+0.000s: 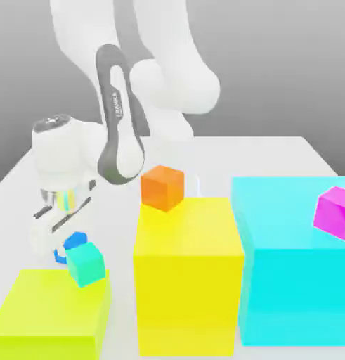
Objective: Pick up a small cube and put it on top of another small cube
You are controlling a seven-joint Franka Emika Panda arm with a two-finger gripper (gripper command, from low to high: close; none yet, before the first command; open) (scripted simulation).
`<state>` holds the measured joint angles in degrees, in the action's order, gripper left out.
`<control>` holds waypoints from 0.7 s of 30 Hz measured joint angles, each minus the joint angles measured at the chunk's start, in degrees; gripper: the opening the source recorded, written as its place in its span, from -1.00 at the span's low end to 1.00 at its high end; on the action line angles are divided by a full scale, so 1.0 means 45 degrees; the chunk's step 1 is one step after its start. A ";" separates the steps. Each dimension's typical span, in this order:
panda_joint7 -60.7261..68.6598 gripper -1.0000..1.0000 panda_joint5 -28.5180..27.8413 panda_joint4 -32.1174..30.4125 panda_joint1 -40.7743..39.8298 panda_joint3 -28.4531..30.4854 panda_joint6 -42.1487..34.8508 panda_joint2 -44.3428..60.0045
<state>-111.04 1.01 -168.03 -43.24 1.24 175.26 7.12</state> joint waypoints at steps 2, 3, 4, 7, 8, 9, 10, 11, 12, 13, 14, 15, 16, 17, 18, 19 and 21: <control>-0.0150 -1.00 -0.0211 -0.0149 -0.0017 0.0047 -0.0743 -0.0892; -0.0190 -1.00 -0.0272 -0.0225 -0.0033 0.0046 -0.1122 -0.1348; -0.0211 -1.00 -0.0308 -0.0302 -0.0038 0.0055 -0.1504 -0.1807; -0.0121 -1.00 -0.0254 -0.0024 0.0258 -0.0161 -0.2856 -0.2889; -0.0047 -1.00 -0.0193 0.0265 0.0476 -0.0319 -0.3385 -0.3134; 0.0033 -1.00 -0.0125 0.0582 0.0715 -0.0488 -0.3924 -0.3361; 0.0116 -1.00 -0.0053 0.0914 0.0965 -0.0665 -0.4470 -0.3579; 0.0197 -1.00 0.0016 0.1253 0.1231 -0.0834 -0.5017 -0.3792; 0.0283 -1.00 0.0091 0.1596 0.1490 -0.1017 -0.5566 -0.4000; 0.0354 -1.00 0.0154 0.1938 0.1779 -0.1172 -0.6110 -0.4205; 0.0441 -1.00 0.0231 0.2285 0.2042 -0.1359 -0.6664 -0.4410; 0.0506 -1.00 0.0283 0.2625 0.2343 -0.1504 -0.7197 -0.4604; 0.0597 -1.00 0.0367 0.2985 0.2617 -0.1700 -0.7781 -0.4822; 0.0629 -1.00 0.0386 0.3157 0.2764 -0.1831 -0.7912 -0.4777; 0.0617 -1.00 0.0357 0.3188 0.2822 -0.1908 -0.7707 -0.4536; 0.0583 -1.00 0.0307 0.3149 0.2842 -0.1956 -0.7331 -0.4197; 0.0498 -1.00 0.0194 0.2981 0.2842 -0.2013 -0.6366 -0.3396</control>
<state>-108.79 1.88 -154.62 -30.45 -7.82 146.61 -8.16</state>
